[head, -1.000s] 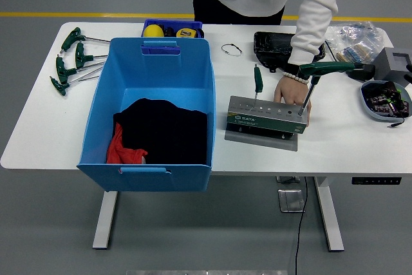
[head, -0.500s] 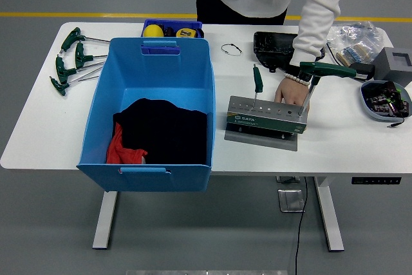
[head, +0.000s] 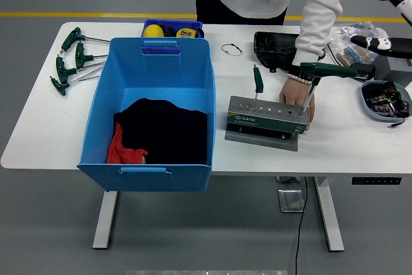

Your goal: Lift tool from toolbox,place it in box,lift tool from toolbox,place it in box

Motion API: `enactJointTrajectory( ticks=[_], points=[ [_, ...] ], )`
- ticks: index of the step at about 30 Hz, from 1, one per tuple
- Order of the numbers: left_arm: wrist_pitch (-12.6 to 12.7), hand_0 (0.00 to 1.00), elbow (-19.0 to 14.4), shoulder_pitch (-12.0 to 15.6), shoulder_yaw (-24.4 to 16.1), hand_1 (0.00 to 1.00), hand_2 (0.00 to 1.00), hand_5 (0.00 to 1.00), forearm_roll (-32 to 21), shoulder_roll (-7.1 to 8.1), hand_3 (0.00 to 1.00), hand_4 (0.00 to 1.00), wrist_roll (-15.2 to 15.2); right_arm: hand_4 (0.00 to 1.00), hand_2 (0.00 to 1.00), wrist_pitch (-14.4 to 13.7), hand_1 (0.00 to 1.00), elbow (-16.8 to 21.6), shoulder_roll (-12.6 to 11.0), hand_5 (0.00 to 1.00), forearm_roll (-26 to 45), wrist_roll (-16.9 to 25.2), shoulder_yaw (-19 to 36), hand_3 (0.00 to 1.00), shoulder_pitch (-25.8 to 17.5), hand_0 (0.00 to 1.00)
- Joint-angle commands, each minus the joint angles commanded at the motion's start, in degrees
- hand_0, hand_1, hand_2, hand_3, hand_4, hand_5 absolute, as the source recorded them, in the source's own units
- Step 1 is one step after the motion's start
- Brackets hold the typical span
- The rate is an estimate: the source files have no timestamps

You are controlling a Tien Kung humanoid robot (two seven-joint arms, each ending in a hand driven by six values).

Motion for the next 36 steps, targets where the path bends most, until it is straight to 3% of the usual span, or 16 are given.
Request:
enactJointTrajectory(
  ticks=[5,9,10,11,16,17,22,23,28,29,34,35,36],
  points=[
    [0.32,0.534,0.00,0.24,-0.09,0.544,0.565,0.688,-0.40,0.01,0.709,0.725,-0.22,0.998,0.998,1.04,0.993,-5.03,1.83,0.754,-11.78,-1.21,-7.47,0.998,4.72,0.998],
    [0.56,0.534,0.00,0.38,-0.21,0.544,0.565,0.688,-0.47,-0.04,0.709,0.725,-0.20,0.998,0.998,1.20,0.993,-9.67,3.77,0.754,-16.05,-2.49,-11.83,0.998,7.86,0.998],
    [0.55,0.534,0.00,0.38,0.03,0.544,0.565,0.688,-0.63,-0.02,0.709,0.725,-0.17,0.998,0.998,1.33,0.993,-10.43,4.04,0.754,-16.28,-2.74,-12.58,0.998,8.38,0.998],
    [0.55,0.538,0.00,0.36,0.10,0.542,0.566,0.685,-0.63,-0.02,0.708,0.725,-0.11,0.998,0.875,1.52,0.902,-11.11,4.31,0.743,-16.39,-3.03,-13.34,0.988,8.95,0.998],
    [0.61,0.538,0.00,0.25,-0.52,0.542,0.566,0.685,0.33,0.06,0.708,0.725,0.24,0.998,0.875,3.29,0.902,-12.69,5.64,0.743,-16.71,-5.02,-15.55,0.988,11.24,0.998],
    [0.64,0.533,0.00,0.24,-0.87,0.540,0.563,0.682,0.76,0.08,0.707,0.726,0.34,0.998,0.641,3.55,0.713,-12.78,5.91,0.737,-16.52,-5.27,-15.94,0.899,11.65,0.911],
    [0.72,0.533,0.00,0.17,-1.06,0.540,0.563,0.682,1.04,0.16,0.707,0.726,0.42,0.998,0.641,4.45,0.713,-13.24,6.80,0.737,-15.45,-5.87,-17.85,0.899,13.36,0.911],
    [0.73,0.528,0.00,0.17,-1.00,0.534,0.558,0.684,0.99,0.18,0.705,0.729,0.42,0.998,0.530,4.64,0.610,-13.38,6.90,0.741,-15.25,-5.96,-18.12,0.809,13.56,0.788],
    [0.80,0.528,0.00,0.07,-1.54,0.534,0.558,0.684,1.70,0.30,0.705,0.729,0.54,0.998,0.530,6.50,0.610,-14.68,8.01,0.741,-13.85,-7.34,-19.86,0.809,14.86,0.788],
    [0.82,0.523,0.00,0.05,-1.70,0.531,0.556,0.675,1.87,0.31,0.704,0.728,0.57,0.998,0.478,6.95,0.541,-14.76,8.17,0.761,-13.51,-7.73,-20.18,0.720,15.05,0.692],
    [0.87,0.523,0.00,-0.05,-1.70,0.531,0.556,0.675,1.92,0.36,0.704,0.728,0.53,0.998,0.478,7.71,0.541,-15.53,8.79,0.761,-12.45,-9.02,-21.57,0.720,15.92,0.692],
    [0.87,0.522,0.00,-0.07,-1.38,0.531,0.553,0.675,1.62,0.40,0.704,0.728,0.46,0.998,0.445,7.60,0.501,-15.70,8.92,0.818,-12.22,-9.30,-21.70,0.620,15.98,0.618],
    [0.86,0.522,0.00,-0.09,-1.00,0.531,0.553,0.675,1.26,0.44,0.704,0.728,0.38,0.998,0.445,7.40,0.501,-15.81,9.07,0.818,-11.83,-9.53,-21.66,0.620,15.94,0.618]
  ],
)
